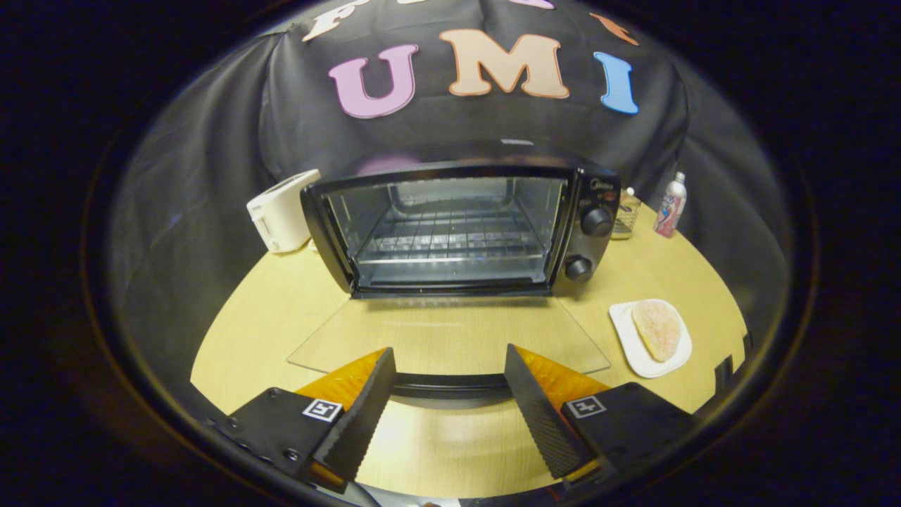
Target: Open the toaster oven, put the food inside, and close the toaster oven door.
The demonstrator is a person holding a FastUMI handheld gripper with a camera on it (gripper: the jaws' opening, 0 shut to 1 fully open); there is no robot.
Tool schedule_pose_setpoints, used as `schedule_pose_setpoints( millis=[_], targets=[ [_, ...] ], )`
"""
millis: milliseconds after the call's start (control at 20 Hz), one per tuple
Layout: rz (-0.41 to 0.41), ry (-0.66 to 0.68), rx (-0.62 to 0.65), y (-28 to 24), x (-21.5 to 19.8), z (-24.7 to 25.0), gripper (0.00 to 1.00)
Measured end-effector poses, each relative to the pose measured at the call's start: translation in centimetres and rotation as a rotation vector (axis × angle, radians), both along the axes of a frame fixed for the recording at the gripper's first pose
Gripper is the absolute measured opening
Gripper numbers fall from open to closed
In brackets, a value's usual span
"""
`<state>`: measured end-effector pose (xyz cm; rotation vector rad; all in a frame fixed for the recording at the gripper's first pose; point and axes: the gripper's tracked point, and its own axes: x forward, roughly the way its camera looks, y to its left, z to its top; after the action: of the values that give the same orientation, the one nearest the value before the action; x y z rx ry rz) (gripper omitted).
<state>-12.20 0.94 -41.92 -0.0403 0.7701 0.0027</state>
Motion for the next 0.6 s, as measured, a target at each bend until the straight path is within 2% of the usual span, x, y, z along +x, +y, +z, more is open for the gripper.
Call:
schedule_pose_setpoints(
  millis=[350, 600],
  targets=[
    [0.003, 0.094, -0.024, -1.0, -0.8, -3.8, 0.99],
    [-0.007, 0.082, -0.024, -1.1, -0.8, -3.6, 1.00]
  ],
)
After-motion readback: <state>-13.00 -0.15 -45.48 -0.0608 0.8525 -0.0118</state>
